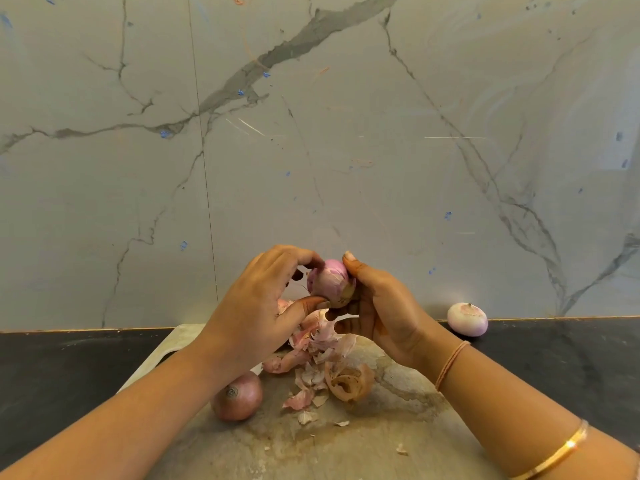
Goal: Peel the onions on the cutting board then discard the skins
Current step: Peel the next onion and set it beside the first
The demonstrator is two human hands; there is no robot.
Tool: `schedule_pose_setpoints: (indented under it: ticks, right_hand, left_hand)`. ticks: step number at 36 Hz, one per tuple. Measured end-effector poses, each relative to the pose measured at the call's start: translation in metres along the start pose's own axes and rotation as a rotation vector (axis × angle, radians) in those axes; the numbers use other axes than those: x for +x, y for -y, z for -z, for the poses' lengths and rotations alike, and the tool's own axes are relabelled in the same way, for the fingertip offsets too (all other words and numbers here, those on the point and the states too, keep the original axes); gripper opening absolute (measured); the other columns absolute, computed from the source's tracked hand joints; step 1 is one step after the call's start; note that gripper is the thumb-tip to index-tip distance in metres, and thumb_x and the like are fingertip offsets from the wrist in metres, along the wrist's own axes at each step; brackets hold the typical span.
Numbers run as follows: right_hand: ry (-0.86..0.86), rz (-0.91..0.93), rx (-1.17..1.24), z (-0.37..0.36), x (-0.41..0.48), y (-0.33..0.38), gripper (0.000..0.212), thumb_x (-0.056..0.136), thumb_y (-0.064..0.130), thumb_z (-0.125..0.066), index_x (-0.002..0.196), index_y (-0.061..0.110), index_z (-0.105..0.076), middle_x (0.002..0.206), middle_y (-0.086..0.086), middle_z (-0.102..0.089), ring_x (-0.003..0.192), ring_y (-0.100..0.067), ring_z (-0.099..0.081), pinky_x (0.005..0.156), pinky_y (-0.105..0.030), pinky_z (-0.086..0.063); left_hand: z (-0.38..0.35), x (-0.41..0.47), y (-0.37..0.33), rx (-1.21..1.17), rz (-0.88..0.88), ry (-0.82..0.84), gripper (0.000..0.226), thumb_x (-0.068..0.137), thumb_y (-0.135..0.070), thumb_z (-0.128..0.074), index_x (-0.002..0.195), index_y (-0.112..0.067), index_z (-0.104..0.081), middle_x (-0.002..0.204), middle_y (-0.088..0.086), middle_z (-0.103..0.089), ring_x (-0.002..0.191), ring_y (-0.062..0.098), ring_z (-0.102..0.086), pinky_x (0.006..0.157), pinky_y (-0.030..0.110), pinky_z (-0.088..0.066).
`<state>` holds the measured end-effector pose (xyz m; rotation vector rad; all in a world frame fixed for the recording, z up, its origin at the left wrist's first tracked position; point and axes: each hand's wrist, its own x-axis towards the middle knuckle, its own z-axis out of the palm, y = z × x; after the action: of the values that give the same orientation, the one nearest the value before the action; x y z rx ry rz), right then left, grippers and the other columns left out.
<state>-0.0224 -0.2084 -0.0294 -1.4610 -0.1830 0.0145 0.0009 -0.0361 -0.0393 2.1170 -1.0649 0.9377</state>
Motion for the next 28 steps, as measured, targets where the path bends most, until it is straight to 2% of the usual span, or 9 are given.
schedule_pose_setpoints:
  ticks: [4, 8, 10, 15, 19, 23, 26, 28]
  right_hand:
    - [0.0, -0.004, 0.02, -0.0002, -0.0001, 0.0007, 0.048, 0.099, 0.047, -0.038, 0.107, 0.006, -0.062, 0.089, -0.014, -0.058, 0.066, -0.016, -0.054, 0.056, -0.024, -0.048]
    - [0.011, -0.001, 0.075, -0.0004, -0.0001, 0.0009, 0.049, 0.099, 0.045, -0.039, 0.11, 0.004, -0.063, 0.085, -0.013, -0.059, 0.063, -0.015, -0.052, 0.056, -0.023, -0.048]
    - [0.015, 0.003, 0.086, 0.0, 0.0002, 0.0007, 0.049, 0.1, 0.044, -0.04, 0.112, 0.002, -0.062, 0.086, -0.014, -0.06, 0.062, -0.015, -0.054, 0.056, -0.023, -0.049]
    - [0.018, 0.02, 0.078, 0.0005, 0.0006, 0.001, 0.05, 0.099, 0.043, -0.041, 0.116, 0.0, -0.061, 0.086, -0.014, -0.061, 0.061, -0.014, -0.057, 0.057, -0.023, -0.051]
    - [0.013, 0.018, 0.06, 0.001, 0.0005, 0.0005, 0.05, 0.099, 0.044, -0.04, 0.116, 0.002, -0.061, 0.086, -0.014, -0.06, 0.062, -0.015, -0.056, 0.057, -0.023, -0.051]
    - [0.013, 0.013, 0.055, 0.0, 0.0004, 0.0004, 0.05, 0.099, 0.044, -0.04, 0.116, 0.003, -0.061, 0.091, -0.017, -0.06, 0.064, -0.016, -0.056, 0.058, -0.024, -0.051]
    - [0.024, 0.01, 0.102, -0.0004, -0.0006, 0.002, 0.043, 0.1, 0.041, -0.04, 0.106, 0.005, -0.063, 0.076, -0.01, -0.063, 0.059, -0.015, -0.056, 0.055, -0.024, -0.05]
    - [0.021, 0.016, 0.101, -0.0003, -0.001, 0.0024, 0.042, 0.1, 0.04, -0.04, 0.104, 0.005, -0.063, 0.073, -0.009, -0.063, 0.057, -0.014, -0.056, 0.054, -0.024, -0.05]
  left_hand:
    - [0.0001, -0.0002, 0.0, 0.011, 0.005, -0.014, 0.032, 0.081, -0.032, -0.062, 0.106, -0.038, -0.044, 0.1, -0.027, -0.047, 0.1, 0.0, -0.047, 0.077, 0.013, -0.04]
    - [-0.0017, -0.0001, 0.0023, 0.016, 0.006, -0.006, 0.016, 0.082, -0.028, -0.061, 0.096, -0.032, -0.055, 0.11, -0.024, -0.046, 0.103, 0.004, -0.047, 0.083, 0.017, -0.042]
    - [-0.0019, 0.0002, 0.0028, 0.015, 0.009, -0.017, 0.017, 0.083, -0.034, -0.059, 0.098, -0.033, -0.053, 0.111, -0.024, -0.046, 0.103, 0.004, -0.047, 0.083, 0.016, -0.041]
    - [0.0001, -0.0002, 0.0033, 0.016, 0.017, -0.009, 0.042, 0.082, -0.035, -0.061, 0.119, -0.042, -0.042, 0.115, -0.023, -0.044, 0.106, 0.002, -0.045, 0.087, 0.015, -0.04]
    - [0.001, -0.0001, 0.0024, 0.028, 0.008, -0.003, 0.034, 0.082, -0.045, -0.051, 0.115, -0.041, -0.045, 0.114, -0.021, -0.044, 0.108, 0.006, -0.044, 0.089, 0.02, -0.04]
    - [0.0005, -0.0008, 0.0034, 0.04, 0.006, -0.014, 0.031, 0.082, -0.036, -0.058, 0.111, -0.04, -0.045, 0.114, -0.02, -0.043, 0.108, 0.005, -0.043, 0.087, 0.017, -0.039]
    - [-0.0001, -0.0006, 0.0044, 0.049, 0.021, -0.033, 0.021, 0.083, -0.035, -0.057, 0.103, -0.04, -0.05, 0.115, -0.018, -0.045, 0.11, 0.005, -0.044, 0.086, 0.014, -0.037]
    - [0.0002, 0.0001, 0.0038, 0.052, 0.015, -0.039, 0.021, 0.084, -0.04, -0.053, 0.104, -0.038, -0.049, 0.116, -0.017, -0.046, 0.109, 0.007, -0.045, 0.086, 0.016, -0.039]
